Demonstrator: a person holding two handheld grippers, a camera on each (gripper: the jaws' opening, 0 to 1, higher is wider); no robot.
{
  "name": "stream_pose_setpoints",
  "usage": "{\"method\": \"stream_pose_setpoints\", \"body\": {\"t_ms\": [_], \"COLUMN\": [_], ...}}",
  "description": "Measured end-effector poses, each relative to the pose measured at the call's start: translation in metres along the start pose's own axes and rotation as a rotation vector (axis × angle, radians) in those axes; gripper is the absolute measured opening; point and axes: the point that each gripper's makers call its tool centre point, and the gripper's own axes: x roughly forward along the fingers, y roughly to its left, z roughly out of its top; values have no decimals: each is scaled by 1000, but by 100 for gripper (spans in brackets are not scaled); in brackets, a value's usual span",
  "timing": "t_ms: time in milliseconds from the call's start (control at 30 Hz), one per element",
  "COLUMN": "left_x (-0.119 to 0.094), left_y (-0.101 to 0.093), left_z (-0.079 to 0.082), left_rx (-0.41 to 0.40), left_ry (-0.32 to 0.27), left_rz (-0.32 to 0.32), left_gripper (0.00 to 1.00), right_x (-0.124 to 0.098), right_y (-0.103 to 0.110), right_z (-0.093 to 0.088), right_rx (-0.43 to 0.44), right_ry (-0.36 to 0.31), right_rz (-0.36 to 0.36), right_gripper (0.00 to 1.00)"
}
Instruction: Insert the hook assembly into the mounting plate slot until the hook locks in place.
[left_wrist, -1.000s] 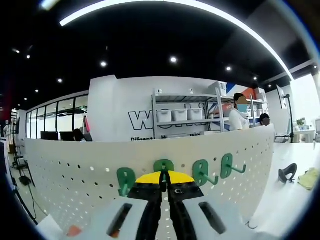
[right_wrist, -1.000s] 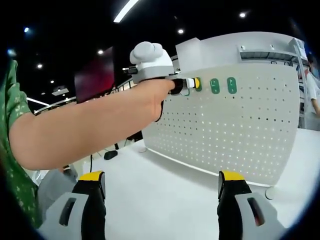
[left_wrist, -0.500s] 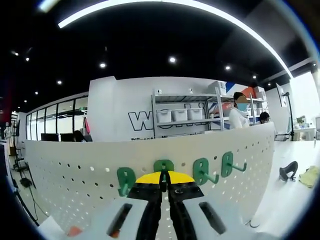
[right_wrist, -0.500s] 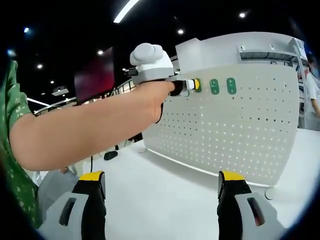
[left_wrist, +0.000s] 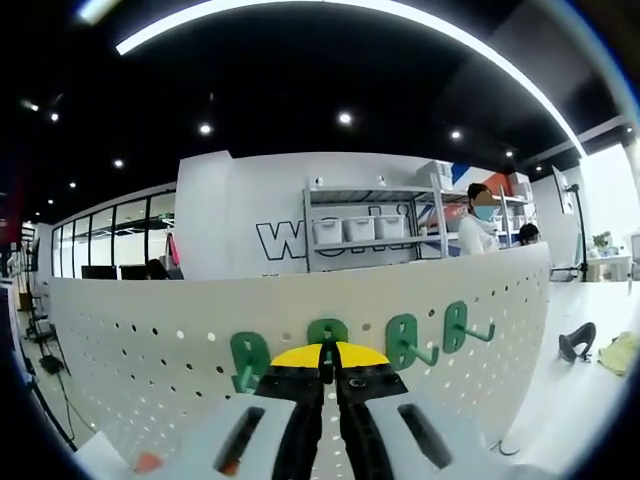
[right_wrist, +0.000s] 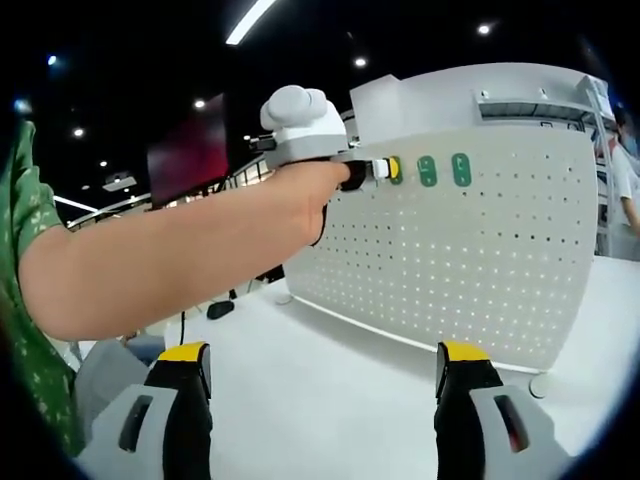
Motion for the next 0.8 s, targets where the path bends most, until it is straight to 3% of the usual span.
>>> {"method": "stream_pose_setpoints", "body": {"t_ms": [800], "left_x": [-1], "left_y": [1], "left_z": [-3], "left_rx": [-57], "left_ry": [10], "left_rz": [22], "left_gripper": [3], "right_x": [0], "right_y": [1], "right_z": [-5], "right_rx": [3], "right_ry": [10], "right_rz": [6], "right_gripper": [95]}}
